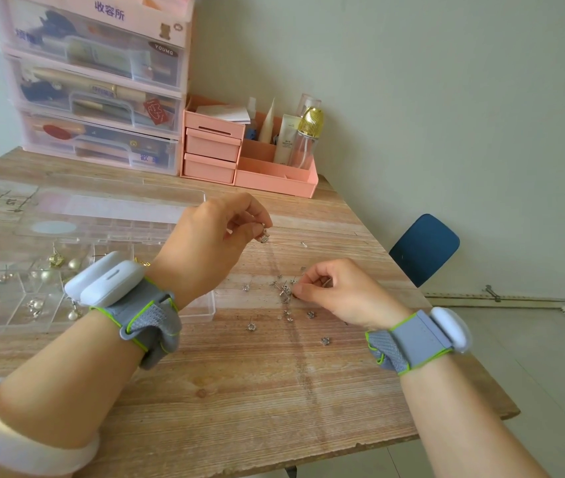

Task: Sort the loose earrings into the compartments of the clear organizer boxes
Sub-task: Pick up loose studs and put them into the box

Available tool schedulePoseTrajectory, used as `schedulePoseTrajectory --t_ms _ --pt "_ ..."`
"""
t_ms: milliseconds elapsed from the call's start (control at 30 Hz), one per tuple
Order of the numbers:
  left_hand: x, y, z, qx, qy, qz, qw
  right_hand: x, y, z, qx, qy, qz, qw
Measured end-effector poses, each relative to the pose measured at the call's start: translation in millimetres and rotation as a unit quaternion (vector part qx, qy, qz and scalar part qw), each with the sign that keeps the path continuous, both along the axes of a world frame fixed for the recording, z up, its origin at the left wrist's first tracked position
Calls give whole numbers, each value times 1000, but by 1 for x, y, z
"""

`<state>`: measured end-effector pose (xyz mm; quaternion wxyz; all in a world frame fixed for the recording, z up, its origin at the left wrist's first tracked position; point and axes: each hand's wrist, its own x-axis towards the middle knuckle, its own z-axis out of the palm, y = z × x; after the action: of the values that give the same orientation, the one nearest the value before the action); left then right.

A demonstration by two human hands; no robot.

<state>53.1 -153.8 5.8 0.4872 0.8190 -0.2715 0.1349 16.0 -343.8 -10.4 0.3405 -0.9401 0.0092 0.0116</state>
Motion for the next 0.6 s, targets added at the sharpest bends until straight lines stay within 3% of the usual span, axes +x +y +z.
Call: schedulePoseTrajectory --t_ms 233,600 --pt "1 0 -1 0 0 2 1000 -1 -1 0 118 -30 -27 992" --pt "1 0 -1 1 -4 3 1000 -2 -8 3 133 -13 -13 991"
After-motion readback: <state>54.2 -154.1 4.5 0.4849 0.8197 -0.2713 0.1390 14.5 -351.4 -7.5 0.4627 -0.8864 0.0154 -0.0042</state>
